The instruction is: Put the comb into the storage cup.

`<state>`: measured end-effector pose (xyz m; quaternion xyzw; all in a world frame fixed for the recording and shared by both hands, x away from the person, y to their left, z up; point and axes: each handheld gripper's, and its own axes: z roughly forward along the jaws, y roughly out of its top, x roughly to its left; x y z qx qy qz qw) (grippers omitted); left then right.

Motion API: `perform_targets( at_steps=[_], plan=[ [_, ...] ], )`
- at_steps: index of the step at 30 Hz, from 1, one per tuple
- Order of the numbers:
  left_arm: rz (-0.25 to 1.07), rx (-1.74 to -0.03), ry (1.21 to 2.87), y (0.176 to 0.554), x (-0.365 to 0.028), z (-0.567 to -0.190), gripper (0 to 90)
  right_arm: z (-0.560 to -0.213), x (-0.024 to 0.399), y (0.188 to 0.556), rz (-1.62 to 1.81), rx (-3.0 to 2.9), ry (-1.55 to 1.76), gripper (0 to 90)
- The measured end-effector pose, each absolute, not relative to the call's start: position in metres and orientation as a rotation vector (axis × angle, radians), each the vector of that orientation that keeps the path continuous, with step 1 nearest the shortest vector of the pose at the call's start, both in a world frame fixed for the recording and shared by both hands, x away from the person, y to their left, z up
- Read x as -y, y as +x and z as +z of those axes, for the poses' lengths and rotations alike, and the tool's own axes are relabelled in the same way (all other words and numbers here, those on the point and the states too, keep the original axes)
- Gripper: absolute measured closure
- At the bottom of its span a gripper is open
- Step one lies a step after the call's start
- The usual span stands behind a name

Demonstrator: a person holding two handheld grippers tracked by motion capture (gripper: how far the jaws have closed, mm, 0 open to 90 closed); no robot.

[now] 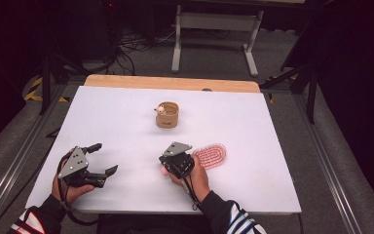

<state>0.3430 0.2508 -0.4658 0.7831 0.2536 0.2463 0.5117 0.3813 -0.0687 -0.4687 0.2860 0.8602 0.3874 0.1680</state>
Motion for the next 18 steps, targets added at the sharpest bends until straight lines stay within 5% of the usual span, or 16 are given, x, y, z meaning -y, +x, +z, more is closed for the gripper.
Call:
perform_targets(
  at_steps=[18],
  plan=[
    [0.588, -0.61, 1.898, 0.343, -0.249, -0.466, 9.8, -0.464, 0.079, 0.368, 1.037, -2.66, 0.681, 90.0]
  ],
)
